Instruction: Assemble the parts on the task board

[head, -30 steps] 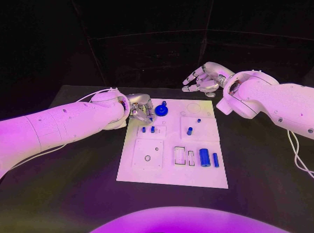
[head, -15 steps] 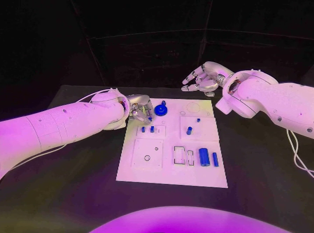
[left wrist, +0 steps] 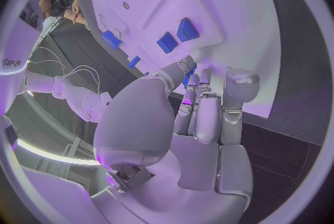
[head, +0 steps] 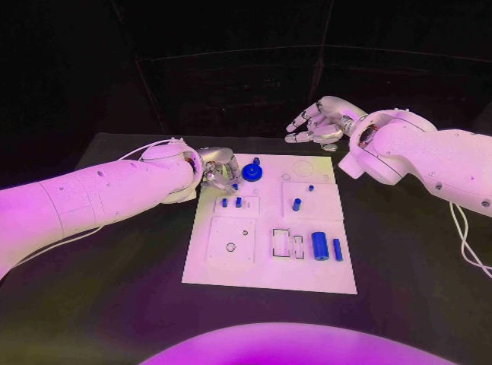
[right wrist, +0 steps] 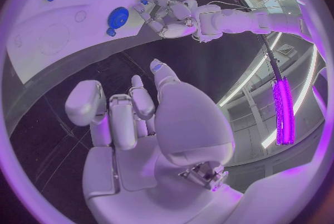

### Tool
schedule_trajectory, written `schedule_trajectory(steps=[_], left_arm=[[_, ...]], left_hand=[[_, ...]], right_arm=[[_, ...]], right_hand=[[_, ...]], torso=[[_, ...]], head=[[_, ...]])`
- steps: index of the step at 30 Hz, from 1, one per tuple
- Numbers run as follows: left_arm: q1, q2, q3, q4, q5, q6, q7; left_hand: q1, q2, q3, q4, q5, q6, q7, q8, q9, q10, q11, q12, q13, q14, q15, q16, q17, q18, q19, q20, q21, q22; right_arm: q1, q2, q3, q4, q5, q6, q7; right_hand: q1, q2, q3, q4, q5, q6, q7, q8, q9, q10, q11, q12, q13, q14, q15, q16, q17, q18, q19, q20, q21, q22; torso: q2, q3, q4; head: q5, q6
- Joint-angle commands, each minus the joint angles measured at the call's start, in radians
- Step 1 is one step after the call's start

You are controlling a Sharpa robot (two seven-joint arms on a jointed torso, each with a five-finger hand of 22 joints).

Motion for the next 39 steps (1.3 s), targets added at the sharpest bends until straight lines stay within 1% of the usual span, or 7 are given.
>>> schedule_trajectory(steps=[1, 10, 14, 20, 30, 34, 39], left_arm=[[0.001, -0.002, 0.0, 0.003, -0.005, -0.032, 0.012], [0.0, -0.023, 0.0, 0.015, 0.006, -0.047, 0.017], [0.0, -0.052, 0.001, 0.029, 0.041, -0.055, 0.024], [0.005, -0.118, 0.003, 0.062, 0.2, -0.092, 0.059], [0.007, -0.21, 0.003, 0.13, 0.667, -0.198, 0.285], [0.006, -0.228, 0.002, 0.169, 0.9, -0.198, 0.394], [0.004, -0.244, 0.002, 0.214, 1.102, -0.193, 0.49]], left_hand=[[0.0, -0.012, -0.004, -0.001, 0.0, -0.012, -0.001, -0.008, 0.0, -0.015, 0.002, -0.007, 0.0, 0.015, 0.007, -0.001, -0.003, -0.005, -0.001, 0.007, -0.008, -0.003], [0.004, -0.014, -0.011, -0.005, 0.0, -0.015, 0.001, -0.016, 0.002, -0.046, 0.008, -0.018, -0.001, 0.015, 0.012, -0.001, -0.008, -0.003, -0.003, 0.011, -0.018, -0.011], [0.007, -0.013, -0.013, -0.007, 0.0, -0.012, 0.003, -0.017, 0.003, -0.056, 0.01, -0.021, -0.001, 0.014, 0.014, -0.001, -0.009, -0.002, -0.004, 0.013, -0.022, -0.014], [0.006, -0.004, -0.014, -0.004, 0.001, 0.008, 0.017, -0.01, 0.006, -0.042, 0.008, -0.01, 0.003, 0.014, 0.012, -0.002, -0.014, 0.001, -0.005, 0.014, -0.031, -0.021], [-0.005, 0.02, -0.006, 0.012, 0.001, 0.066, 0.026, 0.015, 0.009, 0.037, 0.0, 0.037, 0.009, -0.003, 0.007, -0.02, -0.058, 0.017, -0.035, 0.01, -0.111, -0.091], [-0.003, 0.026, -0.001, 0.014, 0.001, 0.077, 0.022, 0.021, 0.007, 0.056, -0.005, 0.051, 0.007, -0.075, 0.003, -0.104, -0.232, 0.049, -0.122, 0.007, -0.294, -0.247], [-0.001, 0.031, -0.005, 0.014, 0.002, 0.082, 0.02, 0.026, 0.006, 0.066, -0.008, 0.068, 0.009, -0.148, 0.003, -0.181, -0.374, 0.051, -0.164, 0.008, -0.344, -0.277]], right_arm=[[0.002, 0.0, 0.001, -0.003, -0.002, 0.003, 0.007], [0.002, -0.004, 0.0, -0.015, -0.003, 0.008, 0.003], [0.001, -0.01, 0.0, -0.03, -0.036, 0.012, 0.004], [-0.017, -0.033, -0.001, -0.04, -0.15, 0.028, 0.017], [-0.084, -0.078, -0.003, -0.004, -0.452, 0.034, 0.004], [-0.108, -0.087, -0.003, 0.017, -0.55, 0.037, -0.016], [-0.133, -0.086, -0.003, 0.028, -0.632, 0.044, -0.04]], right_hand=[[0.001, 0.009, 0.002, 0.006, 0.003, -0.006, -0.001, 0.004, -0.001, -0.006, 0.0, -0.004, -0.001, 0.047, -0.006, -0.003, -0.001, 0.014, -0.005, 0.002, -0.004, -0.001], [0.005, 0.008, 0.003, 0.005, 0.004, -0.005, -0.001, 0.006, -0.001, -0.025, -0.001, -0.025, -0.027, 0.046, -0.006, -0.007, -0.007, 0.017, -0.011, 0.001, -0.011, -0.014], [0.048, 0.012, 0.03, -0.007, 0.006, 0.018, -0.008, 0.025, 0.001, -0.273, -0.009, -0.359, -0.4, 0.021, -0.013, -0.061, -0.09, 0.037, -0.065, -0.004, -0.083, -0.13], [0.106, -0.017, 0.122, -0.026, -0.007, 0.093, -0.013, 0.028, -0.004, -0.29, -0.005, -0.723, -0.706, -0.003, -0.016, -0.158, -0.224, 0.052, -0.092, -0.012, -0.153, -0.223], [0.115, -0.067, 0.218, -0.05, -0.058, 0.15, -0.015, -0.005, -0.005, -0.241, -0.001, -0.921, -0.909, 0.01, -0.01, -0.172, -0.235, 0.047, -0.07, -0.002, -0.156, -0.216], [0.108, -0.079, 0.234, -0.053, -0.067, 0.158, -0.015, -0.018, -0.005, -0.238, 0.002, -0.949, -0.944, 0.013, -0.008, -0.171, -0.233, 0.045, -0.063, 0.0, -0.153, -0.21], [0.098, -0.093, 0.243, -0.051, -0.08, 0.153, -0.011, -0.032, -0.006, -0.25, 0.009, -0.975, -0.974, 0.014, -0.002, -0.173, -0.235, 0.044, -0.061, 0.004, -0.153, -0.21]], torso=[[0.0, -0.0002, 0.0006], [0.0, -0.0005, 0.0004], [-0.001, -0.0006, 0.002], [-0.002, -0.0012, 0.0016], [0.0, -0.0012, -0.002], [0.0, -0.0003, -0.0026], [0.0, -0.0015, -0.0011]], head=[[0.0, 0.001], [-0.001, 0.003], [-0.004, 0.006], [-0.008, 0.013], [-0.057, 0.039], [-0.069, 0.046], [-0.086, 0.05]])
